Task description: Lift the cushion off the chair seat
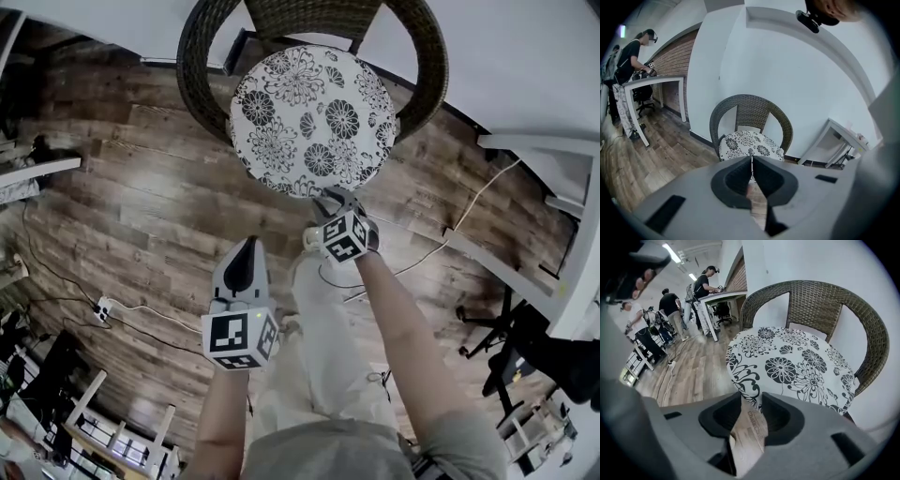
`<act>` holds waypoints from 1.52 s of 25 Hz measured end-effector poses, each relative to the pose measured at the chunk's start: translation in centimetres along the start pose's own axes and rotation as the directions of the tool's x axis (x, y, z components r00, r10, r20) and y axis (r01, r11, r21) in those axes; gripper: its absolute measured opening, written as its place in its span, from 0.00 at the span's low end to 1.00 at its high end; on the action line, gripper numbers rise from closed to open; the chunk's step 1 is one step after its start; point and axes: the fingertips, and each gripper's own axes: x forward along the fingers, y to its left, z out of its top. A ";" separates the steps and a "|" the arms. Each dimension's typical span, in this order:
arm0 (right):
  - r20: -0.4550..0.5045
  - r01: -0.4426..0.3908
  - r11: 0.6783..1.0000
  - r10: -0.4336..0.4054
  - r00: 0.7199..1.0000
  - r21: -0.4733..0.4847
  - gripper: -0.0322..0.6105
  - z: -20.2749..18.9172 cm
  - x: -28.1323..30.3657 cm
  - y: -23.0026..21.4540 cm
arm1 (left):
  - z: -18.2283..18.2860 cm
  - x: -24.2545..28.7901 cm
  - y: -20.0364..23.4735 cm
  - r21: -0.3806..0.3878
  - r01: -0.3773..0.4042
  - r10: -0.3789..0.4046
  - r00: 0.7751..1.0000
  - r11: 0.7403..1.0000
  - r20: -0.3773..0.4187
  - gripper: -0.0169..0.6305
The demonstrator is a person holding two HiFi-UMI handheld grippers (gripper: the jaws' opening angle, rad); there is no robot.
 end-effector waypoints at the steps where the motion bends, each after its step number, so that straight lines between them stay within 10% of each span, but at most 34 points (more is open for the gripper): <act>1: 0.002 0.007 1.000 -0.007 1.000 -0.014 0.26 0.0 0.0 0.0 | -0.1 0.1 0.0 -0.001 0.000 0.000 1.000 1.000 -0.001 0.04; 13: -0.042 0.058 0.998 -0.058 0.997 -0.017 0.07 0.3 -0.7 -0.4 | 0.6 -1.3 -1.1 0.014 0.026 -0.026 1.000 1.000 0.012 0.04; 38: 0.111 0.169 0.981 -0.179 0.978 0.095 0.06 6.1 -16.9 3.9 | 4.2 -16.1 -4.6 0.074 0.064 -0.074 0.987 0.995 0.143 0.04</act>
